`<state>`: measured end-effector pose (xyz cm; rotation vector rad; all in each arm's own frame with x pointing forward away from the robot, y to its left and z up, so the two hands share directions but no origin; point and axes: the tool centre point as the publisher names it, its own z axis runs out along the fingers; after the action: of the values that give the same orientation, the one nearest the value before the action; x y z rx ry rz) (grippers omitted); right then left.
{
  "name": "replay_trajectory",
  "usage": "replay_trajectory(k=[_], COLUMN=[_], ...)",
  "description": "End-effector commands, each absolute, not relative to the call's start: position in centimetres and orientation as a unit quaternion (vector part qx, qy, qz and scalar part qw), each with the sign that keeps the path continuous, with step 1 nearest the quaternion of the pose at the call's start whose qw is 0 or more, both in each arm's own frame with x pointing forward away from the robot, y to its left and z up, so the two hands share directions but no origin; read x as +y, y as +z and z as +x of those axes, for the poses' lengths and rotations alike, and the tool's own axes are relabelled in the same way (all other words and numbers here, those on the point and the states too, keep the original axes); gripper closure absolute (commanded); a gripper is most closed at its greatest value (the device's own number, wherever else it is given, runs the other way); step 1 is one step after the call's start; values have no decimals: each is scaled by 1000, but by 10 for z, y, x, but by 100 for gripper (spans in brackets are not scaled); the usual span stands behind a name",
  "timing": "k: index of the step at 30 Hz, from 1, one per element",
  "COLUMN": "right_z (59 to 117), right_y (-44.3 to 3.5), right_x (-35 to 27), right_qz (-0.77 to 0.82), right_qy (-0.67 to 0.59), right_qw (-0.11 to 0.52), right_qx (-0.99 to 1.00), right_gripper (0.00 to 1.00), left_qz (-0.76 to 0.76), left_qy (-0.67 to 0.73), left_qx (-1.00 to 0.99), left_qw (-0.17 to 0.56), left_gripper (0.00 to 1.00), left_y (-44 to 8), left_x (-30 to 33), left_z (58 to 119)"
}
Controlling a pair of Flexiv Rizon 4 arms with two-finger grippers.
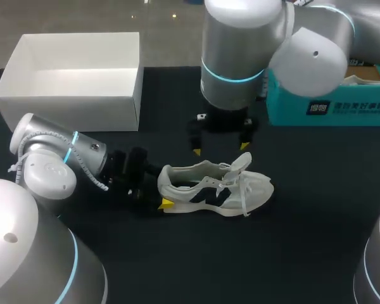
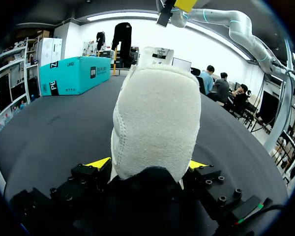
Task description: Take the shoe out of the shoebox, open the shoe tongue, remove and reinsert the insole, then place the shoe into the shoebox
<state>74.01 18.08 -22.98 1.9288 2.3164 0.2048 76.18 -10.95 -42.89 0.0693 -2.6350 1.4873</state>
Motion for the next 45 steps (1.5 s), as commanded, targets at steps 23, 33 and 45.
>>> replay_trajectory(k=[23,33,45], right_z=[745,756,759], right_y=[-246,-239,-250], right_x=[216,214,211], right_qz=[265,168,171], right_qy=[78,13,0], right_qw=[-36,16,5], right_qx=[960,986,985], right_gripper=[0,78,100], left_qz=[23,23,23], left_qy=[489,489,489], left_qx=[-870,-870,-870], left_qw=[57,57,57], left_gripper=[100,100,100], left_y=[-432,-432,-432], left_x=[-108,-108,-108], left_z=[759,759,759])
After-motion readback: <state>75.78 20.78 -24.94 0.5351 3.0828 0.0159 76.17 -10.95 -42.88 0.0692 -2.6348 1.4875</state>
